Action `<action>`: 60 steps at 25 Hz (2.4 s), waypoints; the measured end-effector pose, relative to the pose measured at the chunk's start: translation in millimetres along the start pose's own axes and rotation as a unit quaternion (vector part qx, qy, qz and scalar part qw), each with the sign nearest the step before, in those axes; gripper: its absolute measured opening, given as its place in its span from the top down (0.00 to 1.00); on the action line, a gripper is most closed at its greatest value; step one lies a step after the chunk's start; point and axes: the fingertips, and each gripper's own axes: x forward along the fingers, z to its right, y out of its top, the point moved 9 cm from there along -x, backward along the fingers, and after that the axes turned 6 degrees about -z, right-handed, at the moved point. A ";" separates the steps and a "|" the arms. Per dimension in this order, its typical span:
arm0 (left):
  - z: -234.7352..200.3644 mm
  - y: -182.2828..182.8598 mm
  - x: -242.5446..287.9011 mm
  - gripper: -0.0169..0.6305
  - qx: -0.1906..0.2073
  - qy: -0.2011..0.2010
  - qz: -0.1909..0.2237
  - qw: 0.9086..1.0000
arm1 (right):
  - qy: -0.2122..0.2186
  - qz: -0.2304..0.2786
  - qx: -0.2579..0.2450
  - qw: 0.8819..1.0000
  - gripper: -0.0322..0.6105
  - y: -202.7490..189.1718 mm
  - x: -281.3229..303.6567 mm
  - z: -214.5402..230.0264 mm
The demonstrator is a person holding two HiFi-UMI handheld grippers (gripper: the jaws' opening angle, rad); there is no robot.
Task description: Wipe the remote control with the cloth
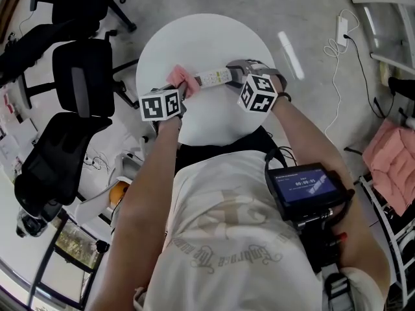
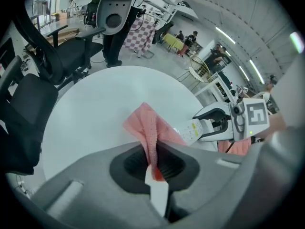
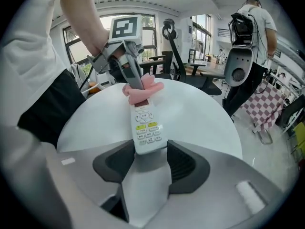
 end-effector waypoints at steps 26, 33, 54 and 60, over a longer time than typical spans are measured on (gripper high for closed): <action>103.4 29.9 42.9 0.95 0.086 -0.167 -0.023 0.982 | -0.008 -0.004 0.020 1.000 0.60 4.8 3.8 -7.3; 96.4 29.1 48.5 0.95 0.080 -0.155 -0.029 0.984 | -0.011 -0.008 0.024 1.000 0.60 1.7 4.9 -10.2; -8.2 -8.4 10.0 0.95 -0.003 -0.047 0.011 0.999 | 0.000 -0.029 0.040 0.999 0.60 -11.3 2.6 -1.5; -17.2 -25.2 3.9 0.95 -0.039 -0.059 0.034 0.997 | -0.010 -0.039 0.027 0.999 0.56 -7.2 -11.1 3.3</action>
